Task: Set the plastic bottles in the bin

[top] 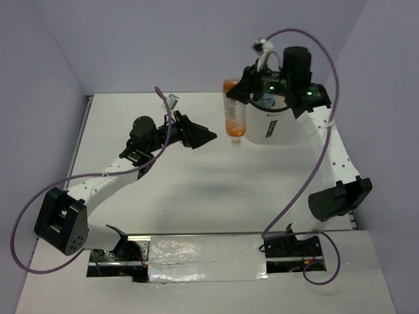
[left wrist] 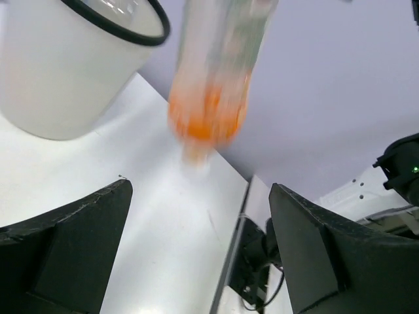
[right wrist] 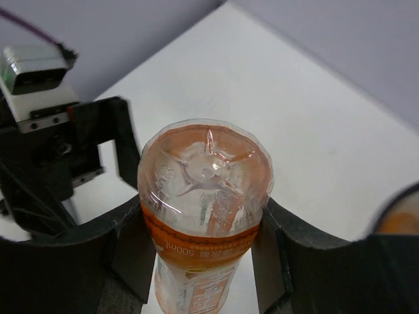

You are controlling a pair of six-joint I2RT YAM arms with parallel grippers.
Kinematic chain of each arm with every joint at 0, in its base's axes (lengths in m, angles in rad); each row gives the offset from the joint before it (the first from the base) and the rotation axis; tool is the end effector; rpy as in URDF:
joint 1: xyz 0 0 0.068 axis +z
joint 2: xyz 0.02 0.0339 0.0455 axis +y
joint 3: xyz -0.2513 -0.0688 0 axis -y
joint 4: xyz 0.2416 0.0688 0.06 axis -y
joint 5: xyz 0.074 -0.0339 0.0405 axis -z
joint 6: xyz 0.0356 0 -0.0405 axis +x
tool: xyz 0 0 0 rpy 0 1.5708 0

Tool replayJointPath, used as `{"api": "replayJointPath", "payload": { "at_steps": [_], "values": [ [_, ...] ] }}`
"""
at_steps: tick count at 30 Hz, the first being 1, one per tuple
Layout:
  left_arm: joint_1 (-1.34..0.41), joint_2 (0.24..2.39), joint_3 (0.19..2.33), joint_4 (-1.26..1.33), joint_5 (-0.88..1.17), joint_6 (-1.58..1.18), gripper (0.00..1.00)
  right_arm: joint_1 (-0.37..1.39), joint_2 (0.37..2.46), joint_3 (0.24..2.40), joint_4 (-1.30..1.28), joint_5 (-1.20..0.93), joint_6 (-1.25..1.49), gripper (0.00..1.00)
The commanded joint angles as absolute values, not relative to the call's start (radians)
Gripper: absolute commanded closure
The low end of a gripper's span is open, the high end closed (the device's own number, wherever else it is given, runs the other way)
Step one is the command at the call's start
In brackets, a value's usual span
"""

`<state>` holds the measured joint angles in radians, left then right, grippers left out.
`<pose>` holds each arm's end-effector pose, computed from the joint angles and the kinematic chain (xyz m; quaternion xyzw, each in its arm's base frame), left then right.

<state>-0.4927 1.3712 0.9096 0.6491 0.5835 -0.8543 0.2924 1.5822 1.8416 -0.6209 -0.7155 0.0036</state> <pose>0.2683 -0.1663 0.3253 0.1081 0.6407 -0.6035 0.4622 0.3144 0.1190 0.4491 -0.3079 0.7340 0.3635 0.4842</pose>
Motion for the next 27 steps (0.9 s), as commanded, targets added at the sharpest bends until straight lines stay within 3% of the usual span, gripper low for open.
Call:
{"api": "replayJointPath", "payload": {
  "at_steps": [1, 4, 11, 13, 23, 27],
  "values": [
    [-0.436, 1.298, 0.945, 0.554, 0.568, -0.772, 0.01, 0.148, 1.591, 1.998, -0.611, -0.847, -0.098, 0.91],
    [-0.362, 1.272, 0.936, 0.428, 0.537, -0.746, 0.00, 0.074, 1.571, 2.052, -0.577, -0.830, -0.106, 0.91],
    [-0.249, 1.169, 0.861, 0.285, 0.419, -0.723, 0.01, 0.017, 1.462, 1.893, -0.272, -0.382, -0.112, 0.89],
    [-0.229, 1.126, 0.851, 0.256, 0.361, -0.713, 0.01, 0.011, 1.442, 1.820, -0.189, -0.257, -0.104, 0.84],
    [-0.144, 1.023, 0.805, 0.187, 0.311, -0.690, 0.01, 0.009, 1.557, 1.830, -0.023, -0.055, -0.161, 0.82],
    [-0.127, 0.986, 0.769, 0.179, 0.276, -0.721, 0.01, 0.009, 1.594, 1.786, -0.005, -0.038, -0.190, 0.77]
  ]
}}
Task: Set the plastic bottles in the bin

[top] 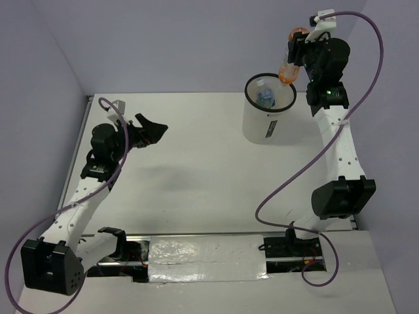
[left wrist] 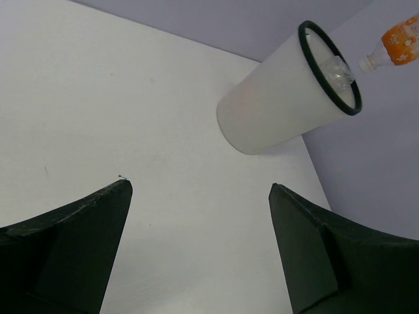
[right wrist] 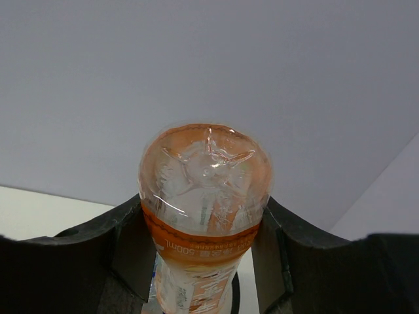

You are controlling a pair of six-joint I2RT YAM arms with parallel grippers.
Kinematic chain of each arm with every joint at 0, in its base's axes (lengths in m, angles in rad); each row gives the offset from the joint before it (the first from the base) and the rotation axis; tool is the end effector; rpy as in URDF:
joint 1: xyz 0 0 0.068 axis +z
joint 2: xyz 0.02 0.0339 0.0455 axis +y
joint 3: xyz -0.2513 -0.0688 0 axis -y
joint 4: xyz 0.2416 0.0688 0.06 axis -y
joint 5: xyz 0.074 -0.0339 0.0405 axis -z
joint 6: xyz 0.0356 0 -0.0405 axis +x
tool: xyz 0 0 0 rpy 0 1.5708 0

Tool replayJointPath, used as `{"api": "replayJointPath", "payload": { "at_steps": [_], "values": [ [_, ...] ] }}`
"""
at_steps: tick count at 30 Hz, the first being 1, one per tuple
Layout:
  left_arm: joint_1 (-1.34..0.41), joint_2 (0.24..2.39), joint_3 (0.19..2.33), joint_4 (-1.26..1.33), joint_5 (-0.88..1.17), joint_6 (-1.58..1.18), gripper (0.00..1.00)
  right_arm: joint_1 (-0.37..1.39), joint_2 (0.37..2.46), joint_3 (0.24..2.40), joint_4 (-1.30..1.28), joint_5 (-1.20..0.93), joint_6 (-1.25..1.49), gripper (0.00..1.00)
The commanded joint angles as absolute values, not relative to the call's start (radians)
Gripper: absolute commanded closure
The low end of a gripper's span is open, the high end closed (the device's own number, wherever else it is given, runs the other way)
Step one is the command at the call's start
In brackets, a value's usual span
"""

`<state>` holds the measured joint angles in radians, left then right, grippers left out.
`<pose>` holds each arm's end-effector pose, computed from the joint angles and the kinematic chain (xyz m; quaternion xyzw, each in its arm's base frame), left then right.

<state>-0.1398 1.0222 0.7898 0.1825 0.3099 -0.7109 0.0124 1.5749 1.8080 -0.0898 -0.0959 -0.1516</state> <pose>0.2417 -0.0450 0.3253 -0.0996 0.7168 -0.3829 0.5742 0.3505 0.0078 0.4946 -0.0897 0.6488 -0.0212 0.7554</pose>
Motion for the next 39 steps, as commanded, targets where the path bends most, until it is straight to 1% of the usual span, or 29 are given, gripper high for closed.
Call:
{"api": "replayJointPath", "payload": {
  "at_steps": [1, 3, 5, 7, 8, 9, 10, 11, 13, 19, 23, 26, 29, 33, 35, 36, 39],
  "values": [
    [-0.123, 0.979, 0.752, 0.175, 0.252, -0.736, 0.01, 0.008, 1.601, 1.775, -0.003, -0.028, -0.205, 0.76],
    [-0.117, 0.950, 0.733, 0.173, 0.226, -0.749, 0.01, 0.009, 1.614, 1.746, 0.031, -0.020, -0.215, 0.69],
    [-0.109, 0.918, 0.712, 0.164, 0.178, -0.765, 0.01, 0.009, 1.623, 1.727, 0.043, -0.018, -0.225, 0.65],
    [-0.107, 0.894, 0.695, 0.155, 0.146, -0.781, 0.01, 0.009, 1.632, 1.704, 0.041, -0.028, -0.226, 0.58],
    [-0.103, 0.875, 0.690, 0.153, 0.117, -0.782, 0.01, 0.011, 1.635, 1.700, 0.032, -0.044, -0.221, 0.51],
    [-0.103, 0.864, 0.683, 0.153, 0.107, -0.784, 0.01, 0.009, 1.644, 1.700, 0.022, -0.054, -0.213, 0.46],
    [-0.100, 0.856, 0.680, 0.153, 0.100, -0.785, 0.01, 0.008, 1.649, 1.700, 0.005, -0.064, -0.201, 0.39],
    [-0.098, 0.844, 0.677, 0.153, 0.095, -0.785, 0.01, 0.009, 1.657, 1.703, -0.023, -0.098, -0.195, 0.20],
    [-0.095, 0.835, 0.673, 0.153, 0.100, -0.779, 0.01, 0.009, 1.660, 1.707, -0.067, -0.148, -0.176, 0.00],
    [-0.092, 0.833, 0.681, 0.152, 0.144, -0.767, 0.01, 0.009, 1.646, 1.769, -0.192, -0.132, -0.163, 0.00],
    [-0.092, 0.825, 0.676, 0.172, 0.164, -0.764, 0.01, 0.008, 1.582, 1.776, -0.259, -0.149, -0.144, 0.00],
    [-0.092, 0.822, 0.680, 0.184, 0.184, -0.761, 0.01, 0.008, 1.511, 1.750, -0.317, -0.222, -0.126, 0.00],
    [-0.091, 0.827, 0.686, 0.199, 0.215, -0.762, 0.00, 0.008, 1.444, 1.709, -0.370, -0.305, -0.030, 0.00],
    [-0.091, 0.850, 0.710, 0.216, 0.279, -0.773, 0.01, 0.008, 1.421, 1.713, -0.583, -0.377, 0.122, 0.00],
    [-0.091, 0.853, 0.719, 0.232, 0.310, -0.782, 0.01, 0.009, 1.379, 1.654, -0.615, -0.388, 0.163, 0.00],
    [-0.091, 0.853, 0.721, 0.236, 0.316, -0.784, 0.01, 0.009, 1.330, 1.588, -0.611, -0.391, 0.163, 0.00],
    [-0.091, 0.854, 0.730, 0.248, 0.327, -0.779, 0.01, 0.009, 1.237, 1.484, -0.584, -0.371, 0.153, 0.00]
  ]
}}
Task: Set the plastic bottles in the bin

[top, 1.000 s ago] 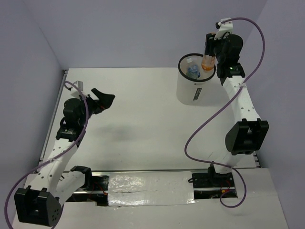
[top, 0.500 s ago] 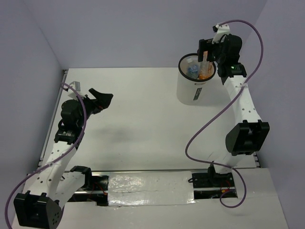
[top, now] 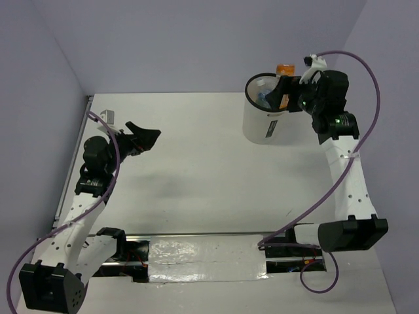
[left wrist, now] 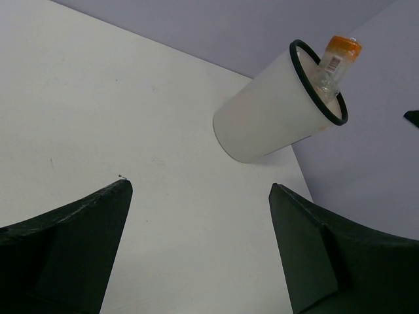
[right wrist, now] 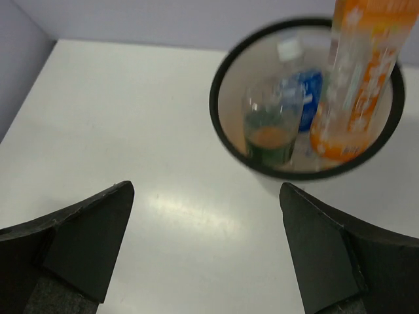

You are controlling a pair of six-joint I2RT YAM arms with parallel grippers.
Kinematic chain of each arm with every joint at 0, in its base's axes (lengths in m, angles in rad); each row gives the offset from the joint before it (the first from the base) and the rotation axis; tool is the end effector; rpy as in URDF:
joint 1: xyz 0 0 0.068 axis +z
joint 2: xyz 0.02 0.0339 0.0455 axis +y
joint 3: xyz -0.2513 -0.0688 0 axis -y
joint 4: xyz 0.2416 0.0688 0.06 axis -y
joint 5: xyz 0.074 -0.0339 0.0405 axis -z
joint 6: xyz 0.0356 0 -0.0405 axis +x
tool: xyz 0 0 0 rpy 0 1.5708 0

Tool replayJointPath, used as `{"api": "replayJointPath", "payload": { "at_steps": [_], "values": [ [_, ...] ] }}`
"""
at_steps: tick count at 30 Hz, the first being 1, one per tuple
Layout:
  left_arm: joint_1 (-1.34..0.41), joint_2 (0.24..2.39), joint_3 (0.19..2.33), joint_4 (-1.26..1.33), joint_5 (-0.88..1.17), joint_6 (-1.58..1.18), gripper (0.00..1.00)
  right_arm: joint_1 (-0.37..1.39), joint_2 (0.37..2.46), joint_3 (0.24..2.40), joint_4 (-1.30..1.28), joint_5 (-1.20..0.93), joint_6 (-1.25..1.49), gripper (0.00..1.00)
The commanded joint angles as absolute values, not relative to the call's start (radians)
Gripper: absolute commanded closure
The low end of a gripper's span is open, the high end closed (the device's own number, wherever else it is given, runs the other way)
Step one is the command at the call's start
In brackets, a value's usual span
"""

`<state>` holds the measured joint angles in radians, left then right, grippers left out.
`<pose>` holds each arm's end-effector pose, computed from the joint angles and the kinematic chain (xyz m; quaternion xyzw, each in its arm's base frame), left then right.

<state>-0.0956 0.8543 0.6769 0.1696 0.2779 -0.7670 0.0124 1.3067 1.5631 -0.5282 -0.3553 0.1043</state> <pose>0.2097 -0.0299 0.3186 -0.1395 0.6959 -0.3809 0.5926 0.2761 0.0158 0.4466 -0.0708 0.7879 0.1752 0.5860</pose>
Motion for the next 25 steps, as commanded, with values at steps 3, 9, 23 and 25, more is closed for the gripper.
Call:
{"api": "replayJointPath", "payload": {
  "at_steps": [3, 9, 23, 25],
  "values": [
    [-0.091, 0.870, 0.750, 0.248, 0.344, -0.770, 0.01, 0.009, 1.171, 1.431, -0.601, -0.334, 0.152, 0.00],
    [-0.091, 0.896, 0.761, 0.282, 0.376, -0.795, 0.01, 0.009, 1.021, 1.280, -0.637, -0.282, 0.130, 0.00],
    [-0.091, 0.867, 0.744, 0.268, 0.396, -0.813, 0.01, 0.009, 0.845, 1.131, -0.673, -0.186, 0.101, 0.00],
    [-0.091, 0.858, 0.741, 0.259, 0.394, -0.810, 0.00, 0.009, 0.830, 1.121, -0.663, -0.183, 0.086, 0.00]
  ]
}}
